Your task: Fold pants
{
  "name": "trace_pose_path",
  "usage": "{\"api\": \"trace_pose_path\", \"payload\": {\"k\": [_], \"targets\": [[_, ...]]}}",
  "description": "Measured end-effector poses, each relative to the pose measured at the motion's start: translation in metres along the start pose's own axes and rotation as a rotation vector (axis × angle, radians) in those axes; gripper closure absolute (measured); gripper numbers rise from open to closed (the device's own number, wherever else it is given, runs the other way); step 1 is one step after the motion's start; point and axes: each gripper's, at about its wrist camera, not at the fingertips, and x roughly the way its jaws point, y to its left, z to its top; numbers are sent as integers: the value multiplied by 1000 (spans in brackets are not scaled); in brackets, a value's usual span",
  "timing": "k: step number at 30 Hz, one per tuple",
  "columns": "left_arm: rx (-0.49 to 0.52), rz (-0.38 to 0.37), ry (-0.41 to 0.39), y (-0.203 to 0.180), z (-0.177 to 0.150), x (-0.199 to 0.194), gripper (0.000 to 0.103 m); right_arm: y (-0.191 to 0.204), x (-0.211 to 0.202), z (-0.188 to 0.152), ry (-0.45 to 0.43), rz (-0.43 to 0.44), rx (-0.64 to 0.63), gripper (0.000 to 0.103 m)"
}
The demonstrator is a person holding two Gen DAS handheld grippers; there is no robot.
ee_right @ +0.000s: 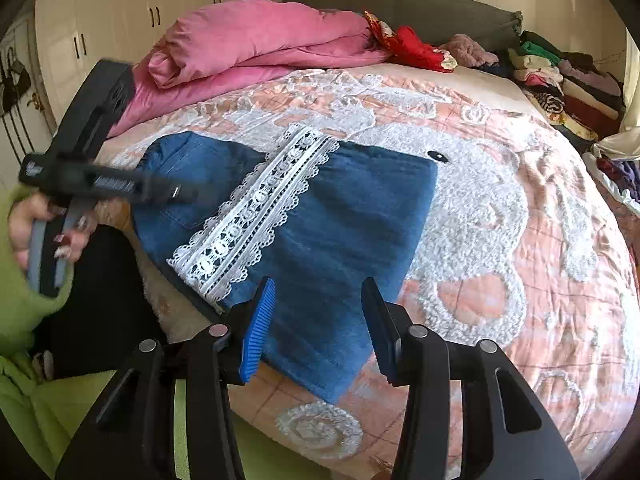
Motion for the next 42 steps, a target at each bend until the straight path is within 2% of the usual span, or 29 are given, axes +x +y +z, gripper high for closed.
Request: {"api": "trace_pose_path", "payload": {"k": [1, 2, 5, 8, 11, 14, 18, 20, 23, 25, 28, 32, 36, 38, 42], "targets": [[-16, -39, 31, -2, -6, 4, 75, 1, 0, -2, -2, 5, 0, 59], [-21, -42, 57, -6, -11, 9, 75, 7, 5, 0, -2, 10, 0, 59], [-9, 30, 97, -11, -19, 23, 75, 10, 4, -2, -11, 26, -3, 59], [-29, 55, 96, -14, -18, 28, 72, 11, 1, -4, -19, 25, -10, 59], [9, 75, 93, -26, -19, 36, 88, 10, 8, -7, 1, 18, -12, 59], [19, 78, 76, -30, -22, 25, 94, 11, 17, -7, 28, 8, -8, 59], [80, 124, 71, -37, -33, 16, 94, 20, 15, -1, -3, 49, -16, 59], [69, 141, 76, -32, -36, 23, 90, 24, 20, 0, 8, 51, -31, 59], [60, 141, 61, -30, -31, 21, 81, 24, 36, -5, 81, 5, -44, 59], [61, 136, 61, -29, -32, 21, 79, 16, 47, -12, 142, -31, -21, 59], [62, 131, 61, -28, -32, 20, 79, 0, 44, -20, 127, 1, 62, 59], [68, 135, 49, -28, -33, 14, 76, 2, 40, -22, 120, -13, 54, 59], [122, 217, -47, -39, -31, -13, 76, -6, 21, -16, 75, 10, 93, 57], [150, 242, -94, -45, -28, -25, 76, -10, 12, -10, 43, 4, 107, 50], [234, 253, -113, -67, -28, -27, 76, -22, 8, 12, 8, -17, 111, 46]]}}
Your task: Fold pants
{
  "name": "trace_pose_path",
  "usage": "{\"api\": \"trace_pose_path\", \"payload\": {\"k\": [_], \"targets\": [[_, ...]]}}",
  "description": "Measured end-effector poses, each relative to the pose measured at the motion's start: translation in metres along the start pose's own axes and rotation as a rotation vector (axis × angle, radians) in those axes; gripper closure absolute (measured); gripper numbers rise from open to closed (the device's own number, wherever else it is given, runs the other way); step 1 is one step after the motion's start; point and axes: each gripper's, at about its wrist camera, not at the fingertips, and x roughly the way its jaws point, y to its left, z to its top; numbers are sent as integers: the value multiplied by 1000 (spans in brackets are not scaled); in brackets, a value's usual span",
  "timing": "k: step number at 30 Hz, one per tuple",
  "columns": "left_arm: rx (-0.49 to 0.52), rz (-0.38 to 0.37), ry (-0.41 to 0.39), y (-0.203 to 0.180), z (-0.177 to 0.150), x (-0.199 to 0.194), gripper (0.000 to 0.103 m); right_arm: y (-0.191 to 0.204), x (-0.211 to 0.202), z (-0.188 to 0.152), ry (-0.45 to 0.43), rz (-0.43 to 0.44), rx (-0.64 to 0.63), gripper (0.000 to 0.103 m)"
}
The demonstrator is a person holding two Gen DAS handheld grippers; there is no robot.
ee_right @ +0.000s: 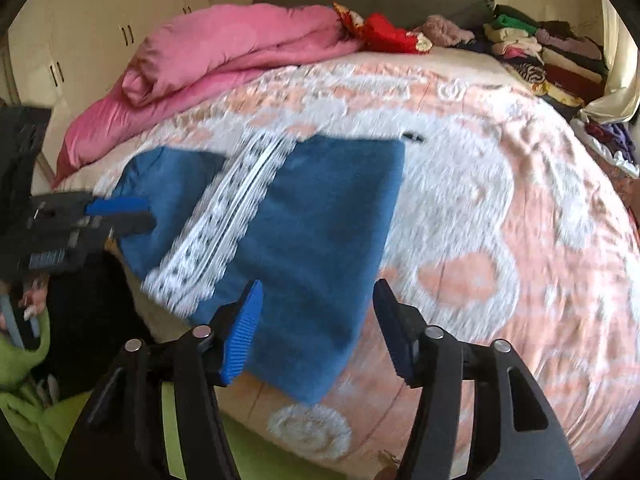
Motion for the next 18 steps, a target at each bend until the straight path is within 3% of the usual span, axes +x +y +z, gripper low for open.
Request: {"api": "trace_pose_path", "payload": {"k": [2, 8, 13, 18], "targets": [[33, -18, 9, -11, 1, 5, 76, -1, 7, 14, -1, -9, -21, 45], [71, -15, 151, -18, -13, 51, 75, 3, 57, 53, 49, -1, -51, 45], [38, -47, 149, -11, -18, 50, 74, -13, 110, 74, 135, -69, -23, 45], [16, -72, 144, -9, -18, 49, 74, -21, 125, 85, 124, -62, -1, 43]]}}
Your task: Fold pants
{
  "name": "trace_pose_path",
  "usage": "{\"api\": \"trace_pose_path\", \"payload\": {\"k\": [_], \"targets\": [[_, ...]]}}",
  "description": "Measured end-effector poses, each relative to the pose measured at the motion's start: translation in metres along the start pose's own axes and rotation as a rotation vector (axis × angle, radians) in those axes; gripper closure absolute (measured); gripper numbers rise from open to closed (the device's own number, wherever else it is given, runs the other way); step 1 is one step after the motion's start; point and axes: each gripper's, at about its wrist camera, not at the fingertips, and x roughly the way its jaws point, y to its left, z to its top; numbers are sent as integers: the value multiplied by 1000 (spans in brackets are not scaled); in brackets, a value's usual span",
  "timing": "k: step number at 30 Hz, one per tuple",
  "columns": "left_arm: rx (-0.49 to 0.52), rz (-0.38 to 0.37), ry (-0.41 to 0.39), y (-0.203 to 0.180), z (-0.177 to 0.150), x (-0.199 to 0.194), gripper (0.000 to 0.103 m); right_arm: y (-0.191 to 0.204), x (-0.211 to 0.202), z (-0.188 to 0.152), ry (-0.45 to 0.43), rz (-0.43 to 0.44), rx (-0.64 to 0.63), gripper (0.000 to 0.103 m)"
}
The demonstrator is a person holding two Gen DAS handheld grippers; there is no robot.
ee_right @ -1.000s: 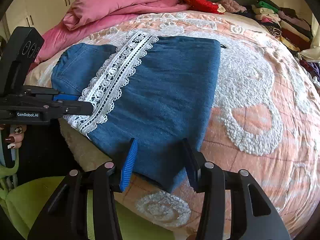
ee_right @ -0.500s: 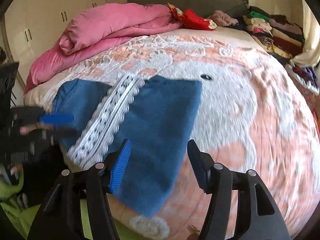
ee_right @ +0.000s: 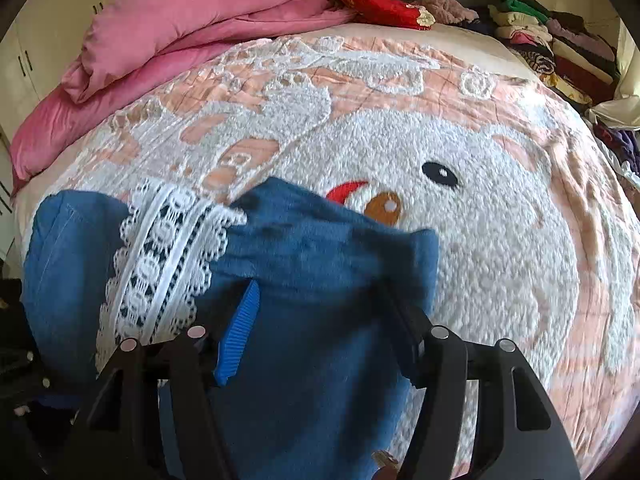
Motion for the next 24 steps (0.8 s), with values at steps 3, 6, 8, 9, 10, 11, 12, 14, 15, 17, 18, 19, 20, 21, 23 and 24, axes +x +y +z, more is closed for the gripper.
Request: {"api": "trace_pose_path", "payload": {"k": [3, 6, 8, 9, 10, 11, 12, 14, 15, 17, 18, 19, 20, 21, 23, 24], "targets": [[0, 1, -3, 0, 0, -2, 73, -2, -3, 3, -2, 8, 8, 43], [14, 34, -15, 2, 1, -8, 60, -2, -20, 4, -41, 22, 19, 43], [12, 46, -34, 4, 2, -16, 60, -3, -35, 2, -70, 29, 31, 43], [11, 55, -44, 6, 2, -19, 58, -4, -43, 1, -86, 38, 38, 41], [11, 69, -55, 8, 4, -24, 55, -4, -53, -1, -104, 43, 43, 28], [8, 79, -65, 9, 4, -28, 50, -4, -61, -1, -119, 42, 44, 24], [2, 85, -78, 12, 6, -34, 48, -3, -67, -1, -132, 45, 42, 23], [-9, 98, -100, 15, 7, -43, 41, 1, -83, -1, -162, 55, 30, 19], [-16, 110, -112, 17, 8, -48, 32, 3, -89, 0, -173, 56, 23, 18], [-31, 126, -135, 22, 8, -58, 29, 9, -102, 3, -201, 67, 10, 12], [-39, 132, -143, 26, 8, -62, 24, 12, -107, 4, -209, 70, 3, 11], [-48, 141, -153, 29, 8, -67, 21, 16, -113, 6, -222, 71, -6, 11], [-57, 151, -161, 32, 8, -71, 18, 18, -117, 8, -229, 74, -11, 10], [-69, 163, -172, 37, 7, -77, 18, 23, -121, 12, -238, 83, -21, 9], [-87, 175, -185, 42, 6, -84, 15, 31, -128, 17, -252, 94, -38, 9], [-100, 184, -192, 46, 5, -88, 13, 37, -131, 20, -258, 102, -48, 9]]}}
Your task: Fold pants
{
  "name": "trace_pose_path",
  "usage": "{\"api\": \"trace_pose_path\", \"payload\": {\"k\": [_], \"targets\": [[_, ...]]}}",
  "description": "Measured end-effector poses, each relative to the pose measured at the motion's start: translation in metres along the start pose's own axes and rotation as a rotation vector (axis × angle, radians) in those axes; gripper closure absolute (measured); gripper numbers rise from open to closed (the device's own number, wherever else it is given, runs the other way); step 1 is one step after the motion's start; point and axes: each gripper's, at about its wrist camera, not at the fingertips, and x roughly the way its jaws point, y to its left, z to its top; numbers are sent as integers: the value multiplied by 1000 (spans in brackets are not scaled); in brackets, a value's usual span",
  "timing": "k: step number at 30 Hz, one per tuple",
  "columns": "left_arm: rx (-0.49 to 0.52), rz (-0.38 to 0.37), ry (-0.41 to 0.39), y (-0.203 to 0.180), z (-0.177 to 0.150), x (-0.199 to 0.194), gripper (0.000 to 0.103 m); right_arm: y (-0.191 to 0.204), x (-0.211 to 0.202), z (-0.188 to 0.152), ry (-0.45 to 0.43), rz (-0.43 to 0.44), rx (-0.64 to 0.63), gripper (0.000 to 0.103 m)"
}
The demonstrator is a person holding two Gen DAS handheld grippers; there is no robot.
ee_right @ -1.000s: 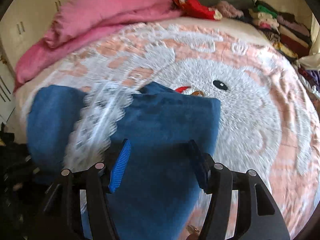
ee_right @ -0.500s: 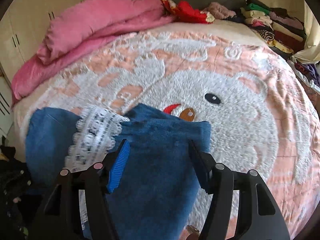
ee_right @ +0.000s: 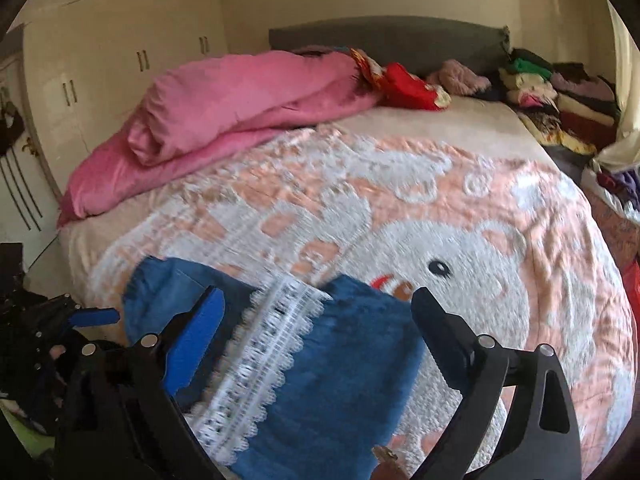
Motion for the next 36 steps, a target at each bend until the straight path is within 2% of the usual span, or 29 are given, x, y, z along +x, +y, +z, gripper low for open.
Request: {"api": "trace_pose_path", "payload": {"k": [7, 16, 28, 36], "targets": [[-60, 43, -20, 28, -4, -12, 11, 38, 6, 18, 0, 51, -73, 9], [-140, 65, 7, 63, -14, -7, 11, 83, 38, 30, 46, 110, -140, 9], [-265, 67, 74, 107, -31, 17, 11, 135, 103, 26, 183, 181, -241, 9], [-352, 7, 100, 127, -37, 35, 13, 160, 147, 22, 293, 249, -291, 9]]}}
